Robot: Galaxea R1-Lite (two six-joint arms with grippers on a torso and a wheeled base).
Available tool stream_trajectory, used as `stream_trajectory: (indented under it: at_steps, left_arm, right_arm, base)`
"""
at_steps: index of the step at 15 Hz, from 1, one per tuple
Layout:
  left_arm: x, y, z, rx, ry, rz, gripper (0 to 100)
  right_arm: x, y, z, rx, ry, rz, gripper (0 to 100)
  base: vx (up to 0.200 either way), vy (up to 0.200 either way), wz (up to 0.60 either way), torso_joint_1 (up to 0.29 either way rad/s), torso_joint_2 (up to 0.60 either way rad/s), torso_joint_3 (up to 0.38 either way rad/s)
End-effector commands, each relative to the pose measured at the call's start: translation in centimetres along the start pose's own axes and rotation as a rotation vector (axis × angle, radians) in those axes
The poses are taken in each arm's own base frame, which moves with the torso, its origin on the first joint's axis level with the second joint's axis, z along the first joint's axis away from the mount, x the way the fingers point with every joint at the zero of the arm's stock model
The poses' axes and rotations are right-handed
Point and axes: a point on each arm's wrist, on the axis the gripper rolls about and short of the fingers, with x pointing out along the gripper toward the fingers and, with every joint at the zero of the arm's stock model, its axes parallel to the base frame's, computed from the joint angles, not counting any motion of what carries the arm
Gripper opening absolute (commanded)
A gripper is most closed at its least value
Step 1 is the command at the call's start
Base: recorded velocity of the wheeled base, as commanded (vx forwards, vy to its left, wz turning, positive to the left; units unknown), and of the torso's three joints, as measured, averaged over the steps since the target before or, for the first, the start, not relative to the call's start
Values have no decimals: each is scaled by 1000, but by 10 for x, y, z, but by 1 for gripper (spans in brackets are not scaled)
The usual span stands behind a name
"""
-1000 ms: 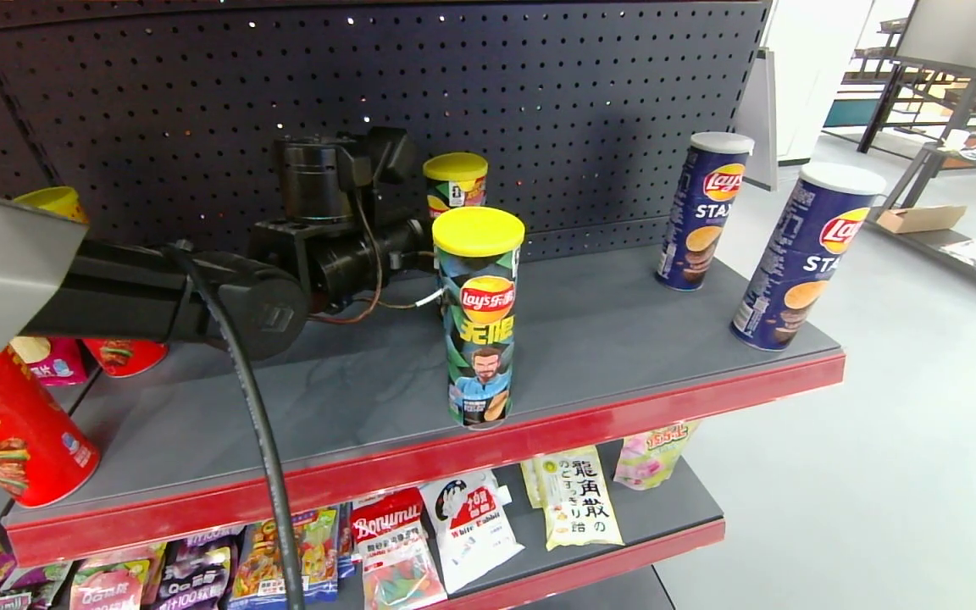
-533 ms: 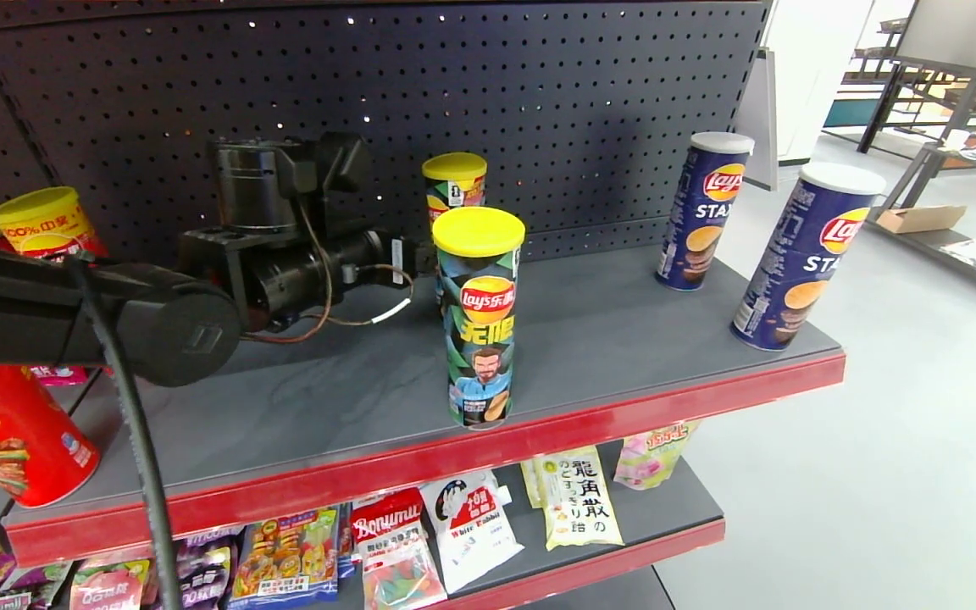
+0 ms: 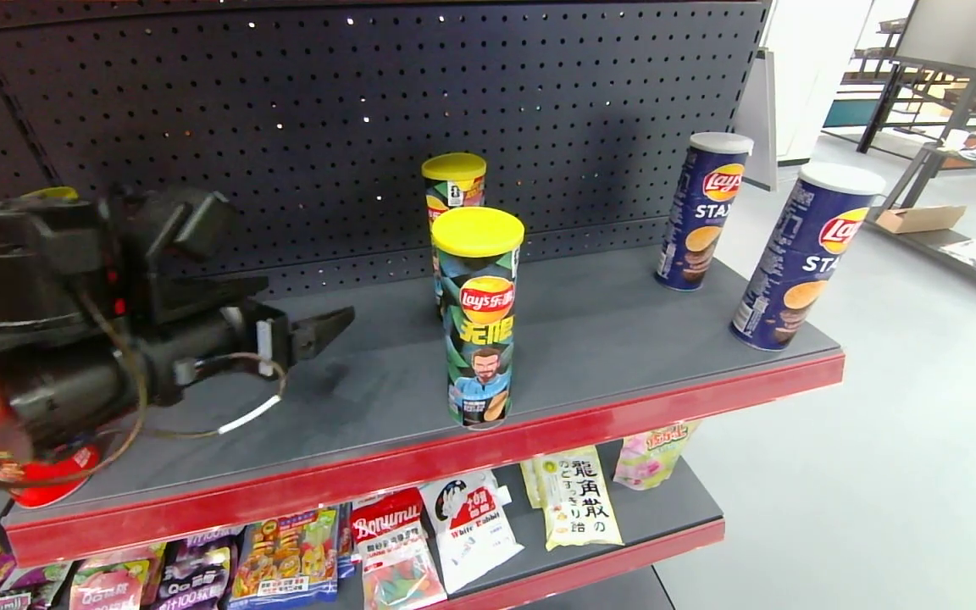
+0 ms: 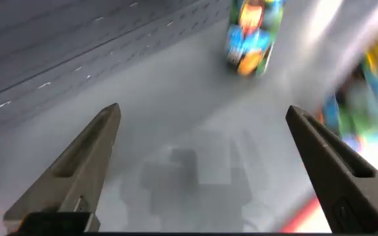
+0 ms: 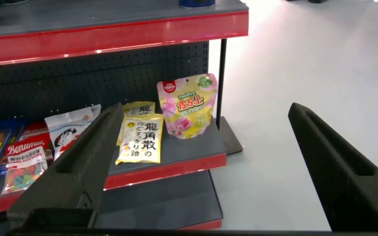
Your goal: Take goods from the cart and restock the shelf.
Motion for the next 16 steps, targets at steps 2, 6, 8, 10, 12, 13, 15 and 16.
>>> stream_trajectory:
  at_steps: [2,6,8,10,12,13,15,16]
  left_arm:
    - [-148,3,-52,56,-89,83,100]
    - [-230,-18,-98,64,-124,94,100]
    - [-252,-25,-122,71,-147,105,100]
    - [-260,-27,-129,71,-170,152,100]
    - [-263,-25,-113,69,-182,163,100]
    - [-264,-25,-108,71,-193,155,100]
    - [-264,-25,-106,96,-188,185,100]
    - [-265,-24,-103,123,-180,238,100]
  right_arm:
    - [0,0,0,0,1,1,100]
    - [0,0,0,0,1,1,100]
    - [0,0,0,0,1,1,100]
    - [0,0,0,0,1,1,100]
    - [0,0,0,0,2,1,100]
    - [0,0,0,0,1,1,100]
    - [0,0,0,0,1,1,100]
    - [0,0,0,0,1,1,100]
  base:
    - [0,0,0,0,0,0]
    - [0,0,0,0,0,0]
    - [0,0,0,0,0,0]
    - [0,0,0,0,0,0]
    - [0,0,0,0,0,0]
    - [0,0,0,0,0,0]
    - [0,0,0,0,0,0]
    - [0,0,0,0,0,0]
